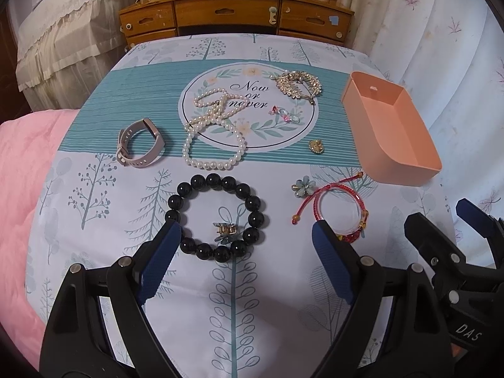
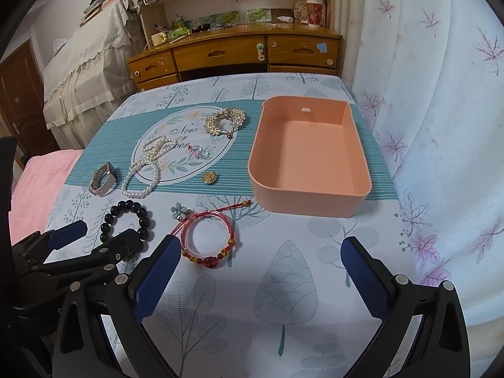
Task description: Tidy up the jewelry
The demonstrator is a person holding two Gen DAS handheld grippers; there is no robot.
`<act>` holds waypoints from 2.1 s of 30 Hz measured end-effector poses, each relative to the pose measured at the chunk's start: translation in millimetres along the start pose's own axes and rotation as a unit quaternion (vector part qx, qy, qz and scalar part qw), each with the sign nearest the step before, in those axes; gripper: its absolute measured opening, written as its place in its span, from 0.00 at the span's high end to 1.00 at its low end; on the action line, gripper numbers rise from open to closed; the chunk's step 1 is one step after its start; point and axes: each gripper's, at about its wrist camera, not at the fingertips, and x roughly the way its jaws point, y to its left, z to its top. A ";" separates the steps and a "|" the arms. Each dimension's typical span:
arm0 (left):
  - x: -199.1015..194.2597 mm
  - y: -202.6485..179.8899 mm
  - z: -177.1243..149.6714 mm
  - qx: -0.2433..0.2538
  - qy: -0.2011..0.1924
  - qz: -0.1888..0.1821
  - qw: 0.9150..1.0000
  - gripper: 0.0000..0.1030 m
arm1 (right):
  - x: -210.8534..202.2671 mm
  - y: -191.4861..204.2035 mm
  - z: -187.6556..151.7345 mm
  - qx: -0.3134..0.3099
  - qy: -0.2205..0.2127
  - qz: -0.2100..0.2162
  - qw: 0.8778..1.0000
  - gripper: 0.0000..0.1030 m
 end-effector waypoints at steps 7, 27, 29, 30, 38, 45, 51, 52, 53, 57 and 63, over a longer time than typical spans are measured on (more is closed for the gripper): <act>6.2 2.8 0.3 -0.003 0.008 -0.001 1.000 0.18 | 6.9 1.0 -0.1 0.002 0.006 0.002 1.000 0.00; 9.6 6.7 -0.6 -0.008 0.012 0.000 1.000 0.18 | 13.9 3.2 -0.3 0.008 0.015 0.017 1.000 0.00; 9.1 7.0 -0.7 -0.008 0.012 0.000 1.000 0.18 | 14.9 2.9 -0.5 0.012 0.019 0.020 1.000 0.00; 9.0 7.1 -0.7 -0.008 0.012 0.000 1.000 0.18 | 15.5 2.7 -0.6 0.014 0.020 0.022 0.999 0.00; 9.3 7.2 -0.6 -0.008 0.013 -0.001 1.000 0.18 | 13.9 5.1 0.9 0.013 0.016 0.021 1.000 0.01; 12.5 46.5 19.5 -0.053 0.026 -0.016 0.998 0.18 | 25.7 5.7 5.3 -0.002 0.044 0.032 0.999 0.26; 15.2 90.0 37.8 -0.072 0.028 -0.017 0.997 0.18 | 55.3 -2.4 15.5 0.009 0.109 0.070 0.992 0.40; 14.2 94.3 40.3 -0.068 0.025 -0.016 0.997 0.18 | 59.0 -3.1 18.1 0.009 0.114 0.071 0.991 0.40; 11.7 98.5 42.6 -0.063 0.022 -0.015 0.998 0.18 | 61.2 -3.6 21.9 0.010 0.120 0.074 0.990 0.40; 0.3 111.4 53.2 -0.046 -0.001 -0.010 0.999 0.18 | 65.6 -0.8 37.9 0.005 0.143 0.084 0.986 0.40; 0.8 129.8 71.9 -0.023 0.030 -0.036 0.999 0.18 | 83.5 15.3 44.3 -0.010 0.202 0.088 0.975 0.49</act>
